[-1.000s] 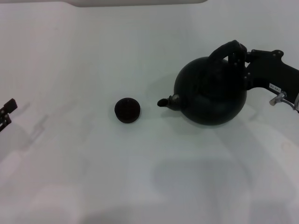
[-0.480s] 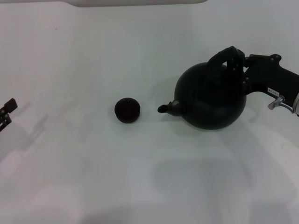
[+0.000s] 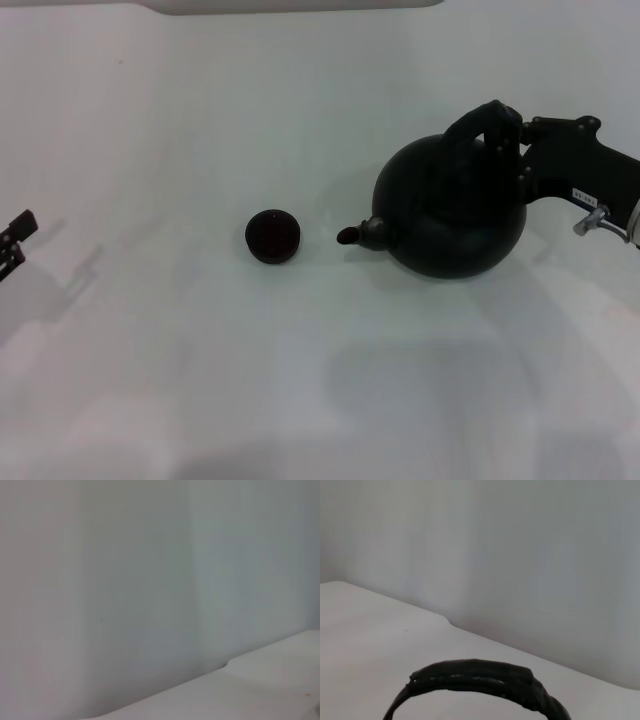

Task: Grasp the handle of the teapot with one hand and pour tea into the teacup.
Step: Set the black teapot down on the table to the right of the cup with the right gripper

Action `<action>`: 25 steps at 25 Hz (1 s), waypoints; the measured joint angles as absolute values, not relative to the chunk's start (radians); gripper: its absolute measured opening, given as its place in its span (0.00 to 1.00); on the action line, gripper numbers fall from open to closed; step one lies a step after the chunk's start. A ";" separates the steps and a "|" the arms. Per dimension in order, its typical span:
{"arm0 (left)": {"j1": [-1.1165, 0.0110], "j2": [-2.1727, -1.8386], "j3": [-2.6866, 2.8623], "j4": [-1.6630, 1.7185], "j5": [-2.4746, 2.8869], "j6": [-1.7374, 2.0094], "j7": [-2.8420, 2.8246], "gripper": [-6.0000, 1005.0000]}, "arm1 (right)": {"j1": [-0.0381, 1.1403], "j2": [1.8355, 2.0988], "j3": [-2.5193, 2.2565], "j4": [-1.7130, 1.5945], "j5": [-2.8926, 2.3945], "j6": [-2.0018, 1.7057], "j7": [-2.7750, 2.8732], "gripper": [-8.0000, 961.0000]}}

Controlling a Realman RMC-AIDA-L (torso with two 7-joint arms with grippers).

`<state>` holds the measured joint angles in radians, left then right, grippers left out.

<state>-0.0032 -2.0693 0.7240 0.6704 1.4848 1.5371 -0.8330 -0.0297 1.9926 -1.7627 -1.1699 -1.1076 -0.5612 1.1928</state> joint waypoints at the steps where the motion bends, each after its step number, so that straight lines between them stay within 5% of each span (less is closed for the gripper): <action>1: -0.004 -2.069 0.724 0.670 1.485 1.537 -0.833 0.58 | -0.028 1.991 -1.763 -1.169 -1.108 -0.562 1.193 0.12; 25: -0.008 -2.069 0.724 0.669 1.485 1.537 -0.833 0.58 | -0.017 1.992 -1.765 -1.154 -1.107 -0.564 1.195 0.21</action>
